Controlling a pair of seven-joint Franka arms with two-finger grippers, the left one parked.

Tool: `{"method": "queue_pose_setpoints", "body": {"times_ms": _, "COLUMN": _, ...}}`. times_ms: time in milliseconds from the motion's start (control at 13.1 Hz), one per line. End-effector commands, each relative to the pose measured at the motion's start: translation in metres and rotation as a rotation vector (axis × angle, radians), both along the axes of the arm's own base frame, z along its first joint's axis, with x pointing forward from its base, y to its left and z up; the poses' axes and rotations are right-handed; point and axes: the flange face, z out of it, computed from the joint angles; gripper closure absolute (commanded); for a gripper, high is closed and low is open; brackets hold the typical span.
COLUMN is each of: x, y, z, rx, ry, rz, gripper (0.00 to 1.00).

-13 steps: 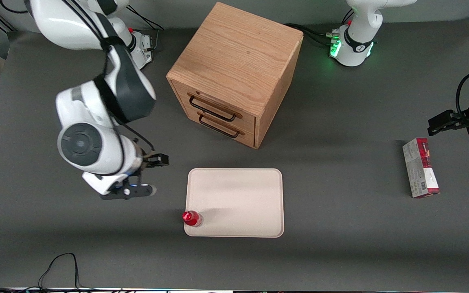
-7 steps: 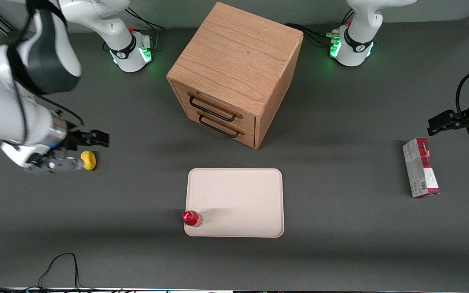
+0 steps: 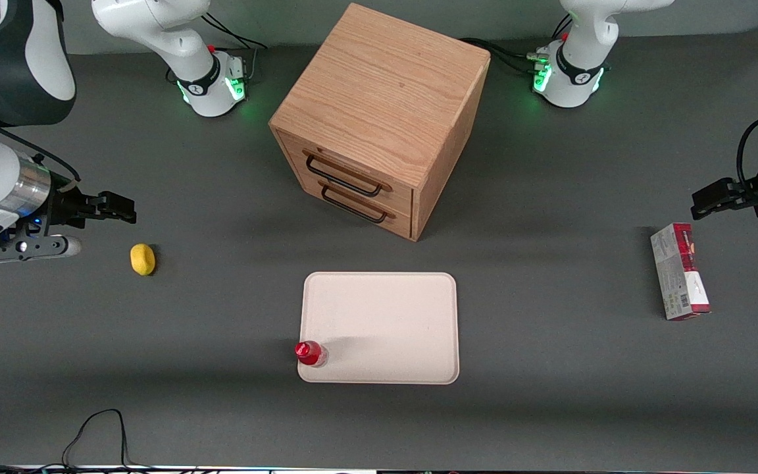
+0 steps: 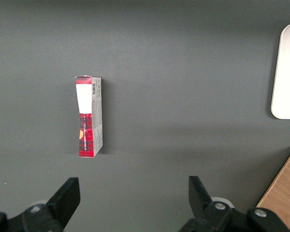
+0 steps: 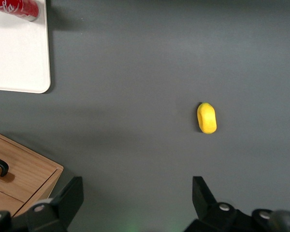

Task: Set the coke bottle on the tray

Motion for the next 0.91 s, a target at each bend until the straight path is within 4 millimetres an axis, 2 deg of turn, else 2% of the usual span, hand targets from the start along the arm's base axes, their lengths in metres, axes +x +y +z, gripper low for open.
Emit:
{"method": "queue_pose_setpoints", "body": {"times_ms": 0, "x": 0.000, "y": -0.036, "z": 0.014, "rx": 0.023, "ry": -0.005, "rz": -0.052, "gripper": 0.00}}
{"method": "queue_pose_setpoints", "body": {"times_ms": 76, "x": -0.001, "y": -0.034, "z": 0.016, "rx": 0.061, "ry": 0.011, "rz": -0.042, "gripper": 0.00}}
{"method": "queue_pose_setpoints", "body": {"times_ms": 228, "x": 0.000, "y": -0.042, "z": 0.018, "rx": 0.076, "ry": 0.023, "rz": -0.049, "gripper": 0.00}}
{"method": "queue_pose_setpoints", "body": {"times_ms": 609, "x": 0.000, "y": -0.034, "z": 0.022, "rx": 0.067, "ry": 0.016, "rz": -0.033, "gripper": 0.00}}
{"method": "queue_pose_setpoints", "body": {"times_ms": 837, "x": -0.004, "y": -0.029, "z": 0.024, "rx": 0.032, "ry": 0.016, "rz": 0.068, "gripper": 0.00}}
